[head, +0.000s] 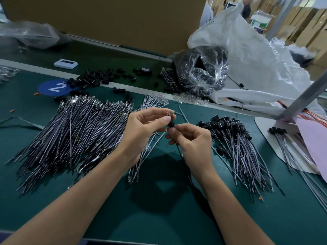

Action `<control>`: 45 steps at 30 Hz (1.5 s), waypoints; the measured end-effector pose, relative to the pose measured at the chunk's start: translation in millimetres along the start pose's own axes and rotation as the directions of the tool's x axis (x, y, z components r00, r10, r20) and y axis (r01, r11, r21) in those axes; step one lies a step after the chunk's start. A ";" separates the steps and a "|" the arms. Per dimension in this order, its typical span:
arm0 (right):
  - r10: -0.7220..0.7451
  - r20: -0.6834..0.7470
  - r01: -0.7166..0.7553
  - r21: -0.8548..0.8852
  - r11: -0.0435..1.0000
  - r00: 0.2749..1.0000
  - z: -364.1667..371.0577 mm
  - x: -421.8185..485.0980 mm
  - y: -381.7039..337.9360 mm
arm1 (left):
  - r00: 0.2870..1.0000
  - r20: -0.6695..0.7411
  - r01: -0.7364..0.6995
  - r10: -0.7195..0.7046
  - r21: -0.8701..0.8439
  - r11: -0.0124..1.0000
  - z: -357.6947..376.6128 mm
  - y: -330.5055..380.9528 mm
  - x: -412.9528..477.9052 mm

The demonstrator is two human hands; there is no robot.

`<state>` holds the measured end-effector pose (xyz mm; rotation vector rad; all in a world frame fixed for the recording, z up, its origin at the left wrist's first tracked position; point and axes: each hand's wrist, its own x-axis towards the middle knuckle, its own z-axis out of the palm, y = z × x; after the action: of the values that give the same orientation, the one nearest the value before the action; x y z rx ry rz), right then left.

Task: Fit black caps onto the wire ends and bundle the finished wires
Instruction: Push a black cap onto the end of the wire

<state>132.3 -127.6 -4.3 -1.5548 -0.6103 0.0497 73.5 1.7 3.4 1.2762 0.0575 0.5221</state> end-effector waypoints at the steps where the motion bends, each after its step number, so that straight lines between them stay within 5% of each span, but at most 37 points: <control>1: -0.004 -0.009 0.004 0.006 1.000 1.000 -0.5 0.5 0.5 | 0.999 0.027 0.023 -0.023 0.009 1.000 0.3 -0.6 0.2; 32: -0.061 0.126 0.040 0.162 0.986 0.990 9.0 -4.9 -0.1 | 0.986 -0.069 -0.155 0.152 -0.051 0.987 9.4 7.4 -6.4; 45: -0.037 0.171 0.025 0.071 0.997 0.985 12.0 -5.4 -1.8 | 0.993 -0.119 -0.022 -0.009 -0.251 0.968 5.3 4.9 -2.7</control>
<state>122.4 -119.0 -5.6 -1.4831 -0.7615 0.1813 71.1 -3.1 8.9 0.9965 0.0844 0.5918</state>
